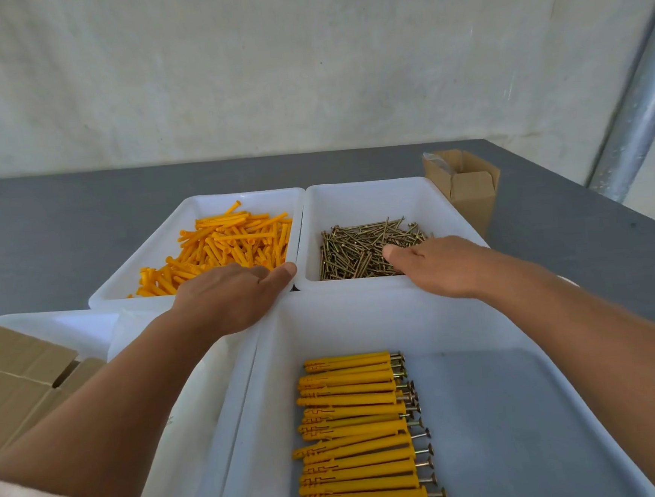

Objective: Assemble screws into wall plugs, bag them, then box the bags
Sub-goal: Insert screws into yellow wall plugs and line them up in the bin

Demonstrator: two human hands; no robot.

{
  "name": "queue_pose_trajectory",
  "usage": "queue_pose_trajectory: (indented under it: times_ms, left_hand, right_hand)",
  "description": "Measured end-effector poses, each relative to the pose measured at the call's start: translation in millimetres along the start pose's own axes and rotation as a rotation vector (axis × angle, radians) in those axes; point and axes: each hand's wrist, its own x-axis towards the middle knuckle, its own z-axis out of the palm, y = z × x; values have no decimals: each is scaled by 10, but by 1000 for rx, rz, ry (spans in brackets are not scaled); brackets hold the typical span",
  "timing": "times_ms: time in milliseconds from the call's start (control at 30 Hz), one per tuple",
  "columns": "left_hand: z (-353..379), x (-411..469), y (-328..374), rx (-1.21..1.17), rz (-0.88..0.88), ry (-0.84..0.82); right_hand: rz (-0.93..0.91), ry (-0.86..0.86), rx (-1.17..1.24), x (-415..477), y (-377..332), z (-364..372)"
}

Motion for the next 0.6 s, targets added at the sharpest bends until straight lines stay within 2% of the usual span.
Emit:
queue_pose_trajectory:
  times_ms: [167, 367, 600]
  left_hand:
    - [-24, 1, 11, 20, -17, -53]
    - [-14, 17, 6, 0, 30, -30]
    - [-26, 32, 14, 5, 35, -74]
  right_hand:
    - [34, -95, -44, 69, -12, 42]
    - [14, -118, 9, 97, 26, 44]
    - [1, -137, 22, 104, 18, 35]
